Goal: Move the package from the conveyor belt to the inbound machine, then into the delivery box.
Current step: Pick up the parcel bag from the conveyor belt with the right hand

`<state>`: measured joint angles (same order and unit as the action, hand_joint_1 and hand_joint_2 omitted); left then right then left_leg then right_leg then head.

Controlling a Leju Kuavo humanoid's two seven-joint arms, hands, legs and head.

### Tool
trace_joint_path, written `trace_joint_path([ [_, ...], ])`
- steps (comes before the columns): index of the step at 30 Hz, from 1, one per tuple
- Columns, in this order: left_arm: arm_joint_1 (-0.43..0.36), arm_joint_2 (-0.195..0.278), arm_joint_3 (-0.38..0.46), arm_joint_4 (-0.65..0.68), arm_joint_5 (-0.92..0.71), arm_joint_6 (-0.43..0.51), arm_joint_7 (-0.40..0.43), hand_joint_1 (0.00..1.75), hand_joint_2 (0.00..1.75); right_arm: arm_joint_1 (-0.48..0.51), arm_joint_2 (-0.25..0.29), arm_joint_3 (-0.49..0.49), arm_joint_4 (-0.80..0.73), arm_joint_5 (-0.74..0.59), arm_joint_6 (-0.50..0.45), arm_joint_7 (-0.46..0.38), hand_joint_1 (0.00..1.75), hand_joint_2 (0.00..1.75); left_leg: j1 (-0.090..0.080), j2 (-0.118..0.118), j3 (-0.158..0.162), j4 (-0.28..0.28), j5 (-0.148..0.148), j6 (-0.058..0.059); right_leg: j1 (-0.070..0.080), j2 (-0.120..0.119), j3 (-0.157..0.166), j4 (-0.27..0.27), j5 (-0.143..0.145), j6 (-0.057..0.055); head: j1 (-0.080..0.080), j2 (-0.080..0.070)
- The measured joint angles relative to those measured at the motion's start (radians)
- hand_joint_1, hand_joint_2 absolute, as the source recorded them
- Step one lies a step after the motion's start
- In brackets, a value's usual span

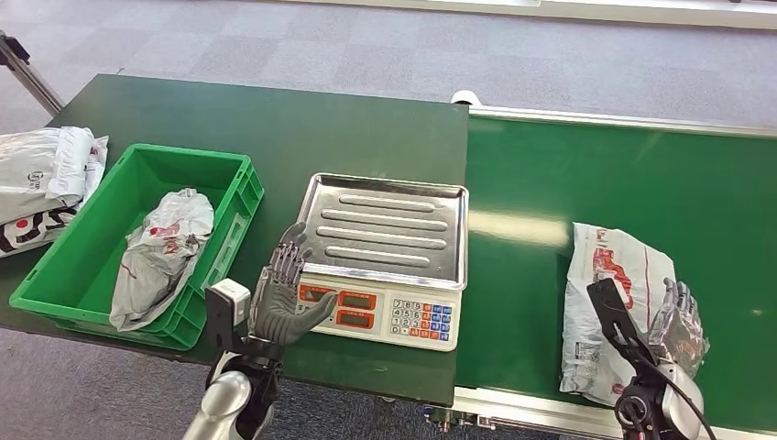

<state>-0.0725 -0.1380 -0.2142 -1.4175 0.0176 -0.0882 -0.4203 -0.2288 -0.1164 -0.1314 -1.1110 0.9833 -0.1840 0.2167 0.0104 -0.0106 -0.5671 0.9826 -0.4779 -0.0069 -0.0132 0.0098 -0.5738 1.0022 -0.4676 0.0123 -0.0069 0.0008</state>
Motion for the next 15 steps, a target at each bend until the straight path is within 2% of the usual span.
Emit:
trace_joint_path([
  [4, 0.006, 0.000, 0.006, -0.001, -0.009, 0.007, 0.003, 0.00, 1.75, -0.014, 0.000, -0.015, 0.062, 0.053, 0.063, 0.045, 0.00, 1.75, 0.000, 0.000, 0.000, 0.000, 0.000, 0.000, 0.000, 0.000, 0.000, 0.000, 0.000, 0.000, 0.000, 0.000],
  [15, 0.027, -0.004, 0.015, -0.024, -0.025, 0.020, 0.010, 0.00, 1.75, -0.070, -0.004, -0.040, 0.185, 0.073, 0.107, 0.053, 0.00, 1.75, 0.000, 0.000, 0.000, 0.000, 0.000, 0.000, 0.000, 0.000, 0.000, 0.000, 0.000, 0.000, 0.000, 0.000],
])
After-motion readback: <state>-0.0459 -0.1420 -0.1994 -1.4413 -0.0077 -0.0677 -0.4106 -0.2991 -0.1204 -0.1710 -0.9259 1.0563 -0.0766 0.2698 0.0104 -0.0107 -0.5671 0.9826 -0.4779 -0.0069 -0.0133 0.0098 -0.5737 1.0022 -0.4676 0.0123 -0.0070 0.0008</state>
